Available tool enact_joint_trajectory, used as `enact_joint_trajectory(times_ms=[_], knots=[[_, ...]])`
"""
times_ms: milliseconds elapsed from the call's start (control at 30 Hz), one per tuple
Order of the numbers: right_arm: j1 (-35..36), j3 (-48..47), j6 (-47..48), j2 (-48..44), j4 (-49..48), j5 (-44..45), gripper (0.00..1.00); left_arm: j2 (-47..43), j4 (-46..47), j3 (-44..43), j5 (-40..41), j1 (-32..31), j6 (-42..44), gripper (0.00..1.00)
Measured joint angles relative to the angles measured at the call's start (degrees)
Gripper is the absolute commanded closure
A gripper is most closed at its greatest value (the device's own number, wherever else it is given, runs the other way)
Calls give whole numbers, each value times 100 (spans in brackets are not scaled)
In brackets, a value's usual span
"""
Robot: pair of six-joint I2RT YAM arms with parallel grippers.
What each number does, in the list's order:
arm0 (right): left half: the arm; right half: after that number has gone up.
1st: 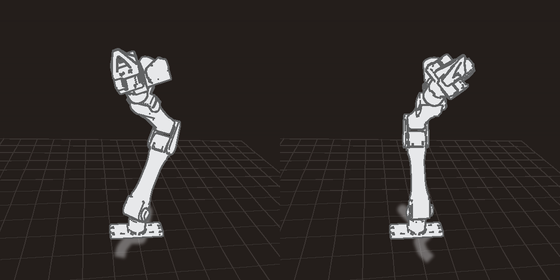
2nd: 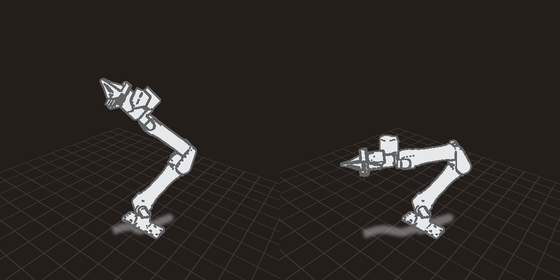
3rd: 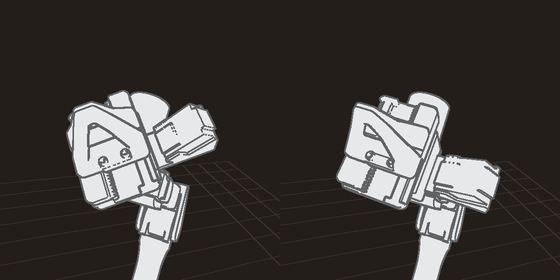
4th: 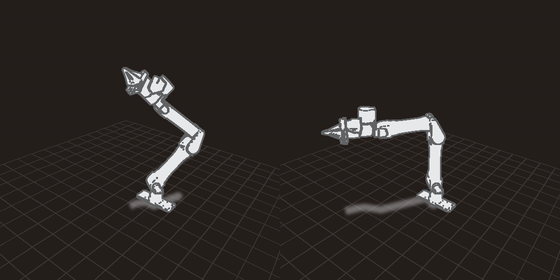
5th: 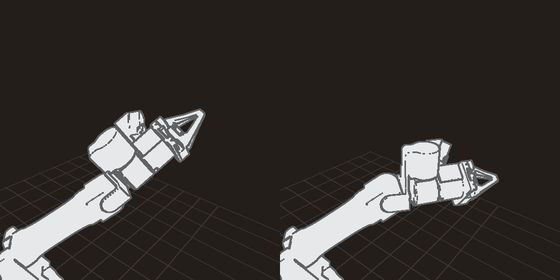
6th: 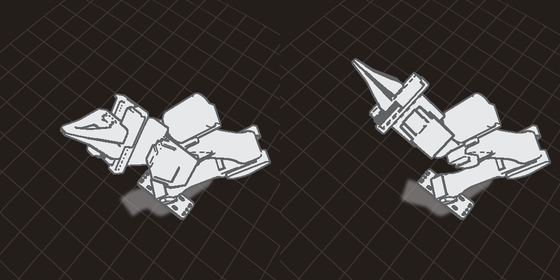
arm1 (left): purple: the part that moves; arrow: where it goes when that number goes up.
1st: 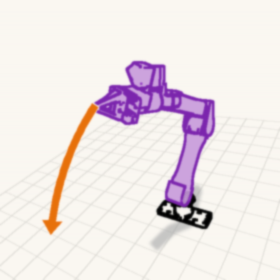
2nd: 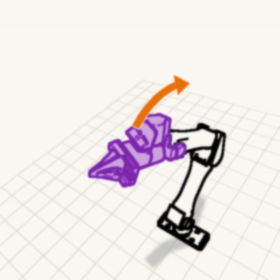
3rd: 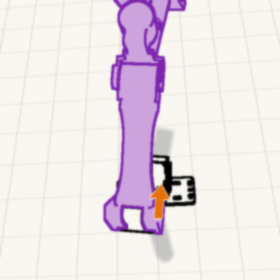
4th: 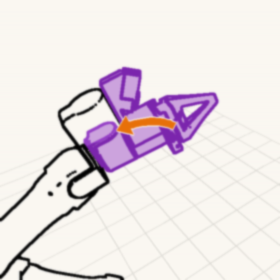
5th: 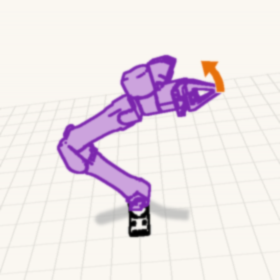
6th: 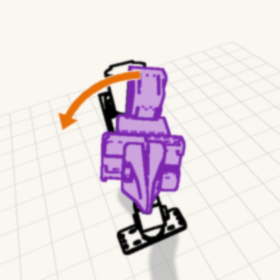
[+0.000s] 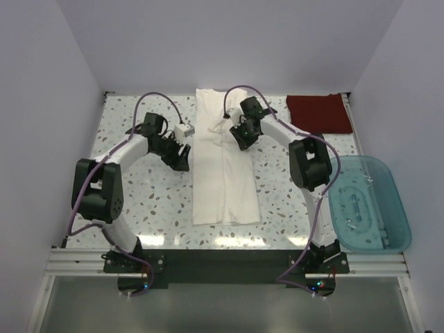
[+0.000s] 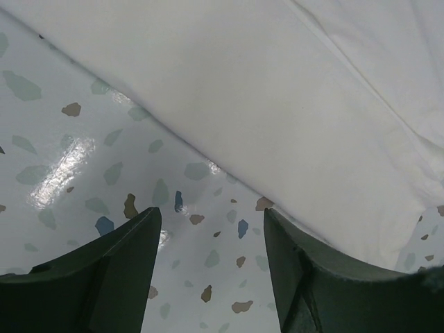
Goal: Fold and stack the t-shirts
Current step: Fold the tshirt
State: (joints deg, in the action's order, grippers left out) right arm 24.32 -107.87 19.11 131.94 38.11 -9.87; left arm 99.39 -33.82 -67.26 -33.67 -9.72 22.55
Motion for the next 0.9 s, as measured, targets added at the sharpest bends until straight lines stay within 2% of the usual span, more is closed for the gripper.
enact_joint_trajectory(times_ms=[33, 133, 300, 400, 500, 600, 667, 767, 900], knots=[[-2, 20, -2, -33, 39, -39, 62, -24, -4, 0, -4, 0, 74, 33], [-9, 299, 15, -358, 96, -221, 53, -273, -44, 2, -103, 0, 476, 31], [-28, 935, 459, -1821, 175, -673, 49, -1386, -107, 485, -450, -57, 1733, 30], [-28, 1681, 1005, -3027, 92, -988, 49, -2236, -225, 1115, -710, -229, 2717, 30], [13, 3027, 1812, -4433, 26, -1283, 50, -2942, -354, 1869, -918, -518, 3556, 30], [184, 4483, 2507, -5344, -59, -1427, 52, -3414, -245, 2662, -951, -953, 3963, 30], [444, 5449, 2916, -5696, -166, -1427, 53, -3635, -83, 3171, -898, -1399, 4085, 32], [979, 6395, 3324, -5884, -173, -1403, 54, -3727, 116, 3595, -780, -2031, 4159, 35], [1449, 6822, 3657, -5912, -282, -1392, 56, -3558, 494, 3762, -612, -2618, 4140, 37]])
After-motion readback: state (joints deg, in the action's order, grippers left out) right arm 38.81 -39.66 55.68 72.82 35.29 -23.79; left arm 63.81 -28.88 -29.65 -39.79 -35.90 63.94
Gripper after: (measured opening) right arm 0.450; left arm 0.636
